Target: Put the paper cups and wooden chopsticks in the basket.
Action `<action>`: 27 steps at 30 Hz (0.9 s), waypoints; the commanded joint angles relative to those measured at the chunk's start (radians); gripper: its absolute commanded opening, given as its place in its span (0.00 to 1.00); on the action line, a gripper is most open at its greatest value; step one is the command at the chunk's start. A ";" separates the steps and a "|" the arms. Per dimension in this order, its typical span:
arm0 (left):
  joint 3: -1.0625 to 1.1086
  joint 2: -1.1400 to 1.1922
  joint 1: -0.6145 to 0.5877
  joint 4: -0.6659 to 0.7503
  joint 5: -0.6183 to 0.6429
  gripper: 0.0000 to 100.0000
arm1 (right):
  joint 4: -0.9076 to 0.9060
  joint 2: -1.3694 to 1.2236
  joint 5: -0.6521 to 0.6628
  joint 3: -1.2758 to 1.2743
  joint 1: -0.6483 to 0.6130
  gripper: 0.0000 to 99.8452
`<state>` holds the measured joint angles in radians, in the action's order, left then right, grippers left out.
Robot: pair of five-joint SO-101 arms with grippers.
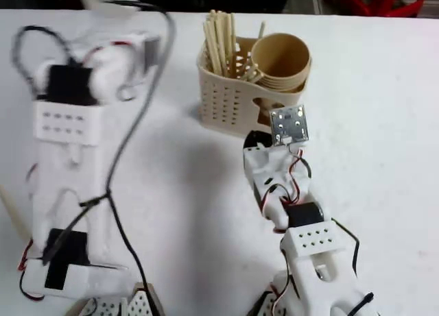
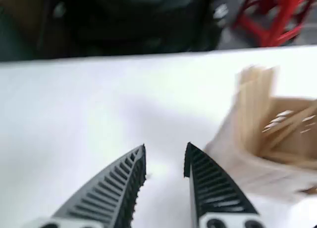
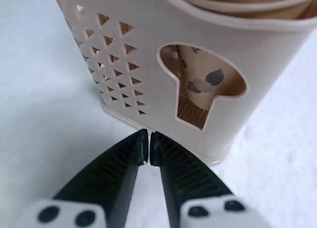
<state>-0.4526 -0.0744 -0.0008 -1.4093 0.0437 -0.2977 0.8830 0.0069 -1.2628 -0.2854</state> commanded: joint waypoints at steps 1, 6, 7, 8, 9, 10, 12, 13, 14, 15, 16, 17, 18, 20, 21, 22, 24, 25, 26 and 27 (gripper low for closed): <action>-0.078 -0.013 -0.228 -0.189 0.005 0.14 | 0.024 0.027 0.000 0.014 0.013 0.02; -0.071 -0.004 -0.437 -0.344 -0.020 0.15 | 0.024 0.027 0.000 0.014 0.010 0.02; -0.064 -0.004 -0.473 -0.368 -0.052 0.15 | 0.024 0.027 0.000 0.014 0.010 0.02; -0.038 -0.005 -0.509 -0.376 -0.084 0.15 | 0.024 0.027 0.000 0.014 0.010 0.02; 0.002 -0.012 -0.552 -0.371 -0.117 0.15 | 0.024 0.027 0.000 0.014 0.012 0.02; 0.038 -0.012 -0.596 -0.368 -0.143 0.15 | 0.024 0.027 0.000 0.014 0.012 0.02; 0.118 -0.002 -0.682 -0.348 -0.192 0.15 | 0.024 0.027 0.000 0.014 0.010 0.02; 0.164 -0.002 -0.727 -0.322 -0.219 0.15 | 0.024 0.027 0.000 0.014 0.010 0.02; 0.216 -0.004 -0.769 -0.287 -0.239 0.15 | 0.024 0.027 0.000 0.014 0.008 0.02; 0.262 -0.005 -0.808 -0.252 -0.256 0.15 | 0.024 0.027 0.000 0.014 0.007 0.02; 0.308 -0.004 -0.839 -0.212 -0.272 0.15 | 0.024 0.027 0.000 0.014 0.007 0.02; 0.353 -0.004 -0.866 -0.169 -0.281 0.15 | 0.024 0.027 0.000 0.014 0.007 0.02; 0.400 -0.002 -0.892 -0.123 -0.292 0.15 | 0.024 0.027 0.000 0.014 0.007 0.02; 0.497 -0.002 -0.935 -0.026 -0.321 0.15 | 0.024 0.027 0.000 0.014 0.007 0.02; 0.543 -0.002 -0.955 0.021 -0.339 0.15 | 0.024 0.027 0.000 0.014 0.007 0.02; 0.591 -0.002 -0.974 0.066 -0.359 0.15 | 0.024 0.027 0.000 0.014 0.007 0.02; 0.681 -0.002 -1.003 0.149 -0.394 0.15 | 0.024 0.027 0.000 0.014 0.007 0.02; 0.720 -0.002 -1.015 0.187 -0.407 0.15 | 0.024 0.027 0.000 0.014 0.007 0.02; 0.756 -0.002 -1.027 0.222 -0.416 0.15 | 0.024 0.027 0.000 0.014 0.007 0.02; 0.789 -0.001 -1.038 0.259 -0.420 0.15 | 0.024 0.027 0.000 0.014 0.007 0.02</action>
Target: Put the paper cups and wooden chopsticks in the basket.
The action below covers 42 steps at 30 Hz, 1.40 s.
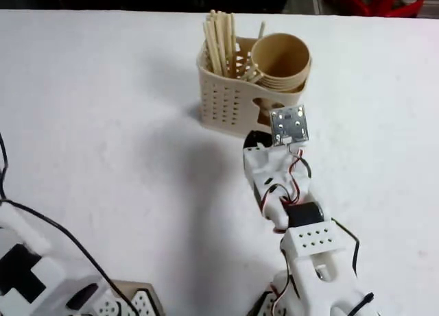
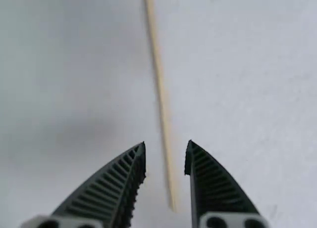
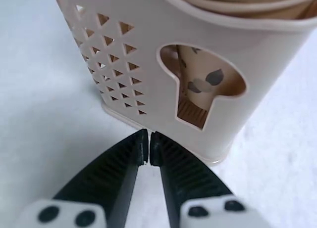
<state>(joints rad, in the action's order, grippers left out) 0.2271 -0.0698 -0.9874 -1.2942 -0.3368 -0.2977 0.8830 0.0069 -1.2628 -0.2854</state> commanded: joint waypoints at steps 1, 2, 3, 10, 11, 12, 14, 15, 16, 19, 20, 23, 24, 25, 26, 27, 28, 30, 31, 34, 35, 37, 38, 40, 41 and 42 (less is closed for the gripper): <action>0.141 -0.005 -0.058 0.181 -0.040 0.15 | 0.024 0.027 0.000 0.014 0.007 0.02; 0.173 -0.005 -0.061 0.215 -0.040 0.15 | 0.024 0.025 0.000 0.014 0.007 0.02; 0.206 -0.004 -0.061 0.250 -0.040 0.15 | 0.024 0.025 0.000 0.014 0.007 0.02; 0.270 0.163 -0.056 0.396 -0.040 0.15 | 0.024 0.025 0.000 0.014 0.007 0.02; 0.253 0.209 -0.056 0.410 -0.037 0.15 | 0.024 0.025 0.000 0.014 0.007 0.02; 0.230 0.259 -0.056 0.419 -0.035 0.15 | 0.024 0.025 0.000 0.014 0.007 0.02; 0.167 0.352 -0.058 0.422 -0.035 0.14 | 0.024 0.025 0.000 0.014 0.007 0.02; 0.135 0.398 -0.059 0.422 -0.035 0.14 | 0.024 0.025 0.000 0.014 0.007 0.02; 0.103 0.443 -0.059 0.420 -0.035 0.14 | 0.024 0.025 0.000 0.014 0.007 0.02; 0.014 0.552 -0.058 0.416 -0.034 0.14 | 0.024 0.025 0.000 0.014 0.007 0.02; -0.011 0.581 -0.056 0.416 -0.032 0.14 | 0.024 0.025 0.000 0.014 0.007 0.02; -0.049 0.627 -0.054 0.414 -0.032 0.10 | 0.024 0.025 0.000 0.014 0.007 0.02; -0.054 0.630 -0.054 0.414 -0.032 0.07 | 0.024 0.025 0.000 0.014 0.007 0.02; -0.058 0.628 -0.054 0.414 -0.032 0.04 | 0.024 0.025 0.000 0.014 0.007 0.02; -0.061 0.627 -0.051 0.414 -0.034 0.02 | 0.024 0.025 0.000 0.014 0.007 0.02; -0.064 0.627 -0.044 0.408 -0.034 0.02 | 0.024 0.025 0.000 0.014 0.007 0.02; -0.064 0.627 -0.035 0.400 -0.034 0.03 | 0.024 0.025 0.000 0.014 0.007 0.02; -0.064 0.627 -0.010 0.387 -0.034 0.02 | 0.024 0.025 0.000 0.014 0.007 0.02; -0.064 0.627 0.005 0.377 -0.034 0.02 | 0.024 0.025 0.000 0.014 0.007 0.02; -0.064 0.610 0.054 0.348 -0.031 0.02 | 0.024 0.025 0.000 0.014 0.007 0.02; -0.060 0.591 0.071 0.338 -0.031 0.02 | 0.024 0.025 0.000 0.014 0.007 0.02; -0.057 0.536 0.102 0.308 -0.002 0.02 | 0.024 0.025 0.000 0.014 0.007 0.02; -0.057 0.499 0.114 0.295 0.026 0.02 | 0.024 0.025 0.000 0.014 0.007 0.02; -0.055 0.412 0.143 0.264 0.064 0.02 | 0.024 0.025 0.000 0.014 0.007 0.02; -0.055 0.363 0.162 0.245 0.075 0.02 | 0.024 0.025 0.000 0.014 0.007 0.02; -0.055 0.311 0.182 0.229 0.081 0.02 | 0.024 0.025 0.000 0.014 0.007 0.02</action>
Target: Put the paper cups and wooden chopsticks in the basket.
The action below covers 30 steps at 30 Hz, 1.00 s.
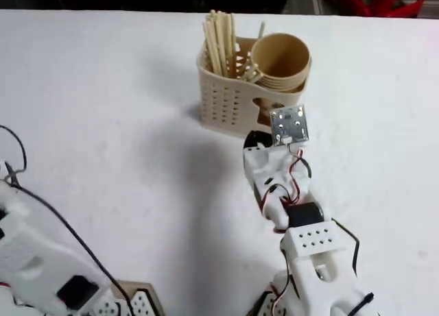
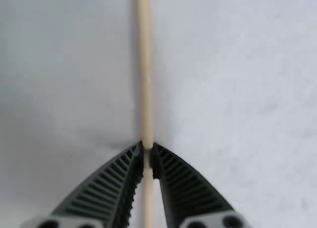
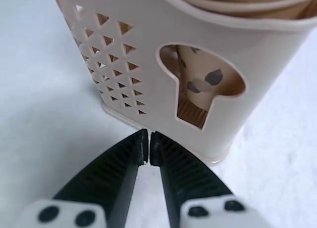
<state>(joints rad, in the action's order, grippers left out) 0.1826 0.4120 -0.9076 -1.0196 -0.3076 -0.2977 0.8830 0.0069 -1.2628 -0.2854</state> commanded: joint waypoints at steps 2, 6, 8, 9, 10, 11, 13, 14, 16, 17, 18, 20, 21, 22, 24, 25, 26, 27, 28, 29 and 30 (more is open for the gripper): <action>-0.011 -0.278 0.153 -0.081 0.061 0.02 | 0.024 0.025 0.000 0.014 0.007 0.02; -0.011 -0.489 0.259 -0.132 0.109 0.02 | 0.024 0.025 0.000 0.014 0.007 0.02; -0.014 -0.587 0.314 -0.146 0.137 0.02 | 0.024 0.025 0.000 0.014 0.007 0.02; -0.017 -0.633 0.343 -0.153 0.150 0.02 | 0.024 0.025 0.000 0.014 0.007 0.02; -0.018 -0.677 0.371 -0.160 0.166 0.02 | 0.024 0.025 0.000 0.014 0.007 0.02; -0.018 -0.717 0.401 -0.164 0.184 0.02 | 0.024 0.025 0.000 0.014 0.008 0.02; -0.018 -0.803 0.466 -0.164 0.221 0.02 | 0.024 0.025 0.000 0.014 0.008 0.02; -0.018 -0.845 0.498 -0.163 0.238 0.02 | 0.024 0.025 0.000 0.014 0.008 0.02; -0.018 -0.926 0.565 -0.158 0.269 0.02 | 0.024 0.025 0.000 0.014 0.010 0.02; -0.020 -0.967 0.599 -0.155 0.284 0.02 | 0.024 0.025 0.000 0.014 0.010 0.02; -0.020 -1.006 0.634 -0.149 0.301 0.02 | 0.024 0.025 0.000 0.014 0.012 0.02; -0.020 -1.075 0.700 -0.121 0.324 0.02 | 0.024 0.025 0.000 0.014 0.012 0.02; -0.020 -1.104 0.730 -0.103 0.334 0.02 | 0.024 0.025 0.000 0.014 0.012 0.02; -0.020 -1.129 0.756 -0.080 0.342 0.02 | 0.024 0.025 0.000 0.014 0.012 0.02; -0.020 -1.165 0.808 -0.029 0.359 0.02 | 0.024 0.025 0.000 0.014 0.012 0.02; -0.018 -1.178 0.831 -0.002 0.365 0.02 | 0.024 0.025 0.000 0.014 0.012 0.02; -0.015 -1.185 0.851 0.029 0.371 0.02 | 0.024 0.025 0.000 0.014 0.012 0.02; -0.012 -1.190 0.872 0.060 0.377 0.02 | 0.024 0.025 0.000 0.014 0.012 0.02; -0.011 -1.190 0.894 0.091 0.379 0.02 | 0.024 0.025 0.000 0.014 0.012 0.02; -0.009 -1.188 0.914 0.115 0.384 0.02 | 0.024 0.027 0.000 0.014 0.012 0.02; -0.008 -1.188 0.935 0.138 0.382 0.02 | 0.024 0.027 0.000 0.014 0.012 0.02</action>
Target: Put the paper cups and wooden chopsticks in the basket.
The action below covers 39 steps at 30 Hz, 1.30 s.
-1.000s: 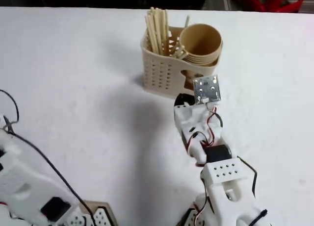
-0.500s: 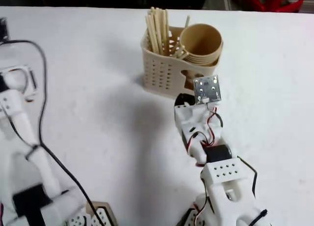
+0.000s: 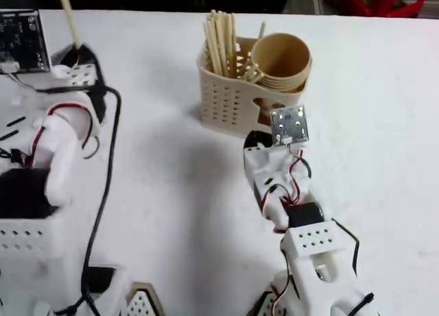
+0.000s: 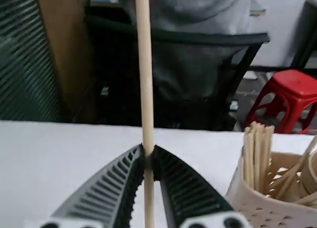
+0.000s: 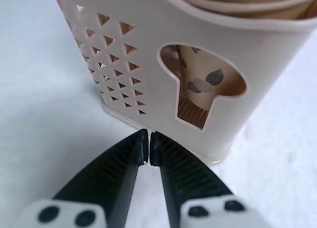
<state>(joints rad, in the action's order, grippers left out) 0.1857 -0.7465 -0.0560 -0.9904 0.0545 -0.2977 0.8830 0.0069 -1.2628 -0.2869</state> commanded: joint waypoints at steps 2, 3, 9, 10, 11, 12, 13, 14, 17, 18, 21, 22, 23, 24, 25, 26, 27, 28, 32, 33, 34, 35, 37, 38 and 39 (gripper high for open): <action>0.006 -0.028 0.131 0.164 0.020 0.02 | 0.024 0.027 0.000 0.014 0.013 0.02; 0.023 -0.030 0.157 0.206 0.018 0.02 | 0.024 0.027 0.000 0.014 0.013 0.02; 0.210 -0.028 0.288 0.519 0.015 0.02 | 0.024 0.027 0.000 0.014 0.015 0.02; 0.249 -0.028 0.305 0.583 0.015 0.02 | 0.024 0.027 0.000 0.014 0.015 0.02; 0.282 -0.028 0.320 0.649 0.015 0.02 | 0.024 0.027 0.000 0.014 0.015 0.02; 0.313 -0.027 0.337 0.710 0.015 0.02 | 0.024 0.027 0.000 0.014 0.015 0.02; 0.339 -0.024 0.352 0.766 0.015 0.02 | 0.024 0.027 0.000 0.014 0.015 0.02; 0.356 -0.012 0.366 0.813 0.015 0.02 | 0.024 0.027 0.000 0.014 0.015 0.02; 0.358 0.067 0.384 0.901 0.015 0.02 | 0.024 0.027 0.000 0.014 0.015 0.02; 0.344 0.101 0.384 0.918 0.015 0.02 | 0.024 0.027 0.000 0.014 0.015 0.02; 0.275 0.220 0.384 0.936 0.015 0.02 | 0.024 0.027 0.000 0.014 0.015 0.02; 0.242 0.262 0.384 0.934 0.015 0.02 | 0.024 0.027 0.000 0.014 0.015 0.02; 0.210 0.305 0.384 0.934 0.015 0.02 | 0.024 0.027 0.000 0.014 0.015 0.02; 0.178 0.346 0.384 0.933 0.015 0.02 | 0.024 0.027 0.000 0.014 0.016 0.02; 0.147 0.386 0.384 0.931 0.015 0.02 | 0.024 0.027 0.000 0.014 0.016 0.02; 0.120 0.426 0.384 0.931 0.017 0.02 | 0.024 0.027 0.000 0.014 0.016 0.02; 0.092 0.463 0.384 0.931 0.017 0.02 | 0.024 0.027 0.000 0.014 0.016 0.02; 0.064 0.498 0.384 0.933 0.018 0.02 | 0.024 0.027 0.000 0.014 0.016 0.02; -0.031 0.608 0.384 0.931 0.020 0.02 | 0.024 0.027 0.000 0.014 0.016 0.02; -0.044 0.628 0.384 0.931 0.020 0.02 | 0.024 0.027 0.000 0.014 0.016 0.02; -0.054 0.645 0.384 0.931 0.020 0.02 | 0.024 0.027 0.000 0.014 0.016 0.02; -0.055 0.657 0.384 0.930 0.017 0.02 | 0.024 0.027 0.000 0.014 0.016 0.02; -0.054 0.667 0.384 0.895 0.014 0.03 | 0.024 0.027 0.015 0.014 0.016 0.02; -0.061 0.668 0.384 0.847 -0.003 0.04 | 0.024 0.027 0.029 0.014 0.016 0.02; -0.075 0.668 0.386 0.795 -0.032 0.07 | 0.024 0.027 0.037 0.014 0.016 0.02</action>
<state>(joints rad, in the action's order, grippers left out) 0.1964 -0.0729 0.3168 -0.0882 0.0621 -0.2977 0.8830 0.0176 -1.2628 -0.2793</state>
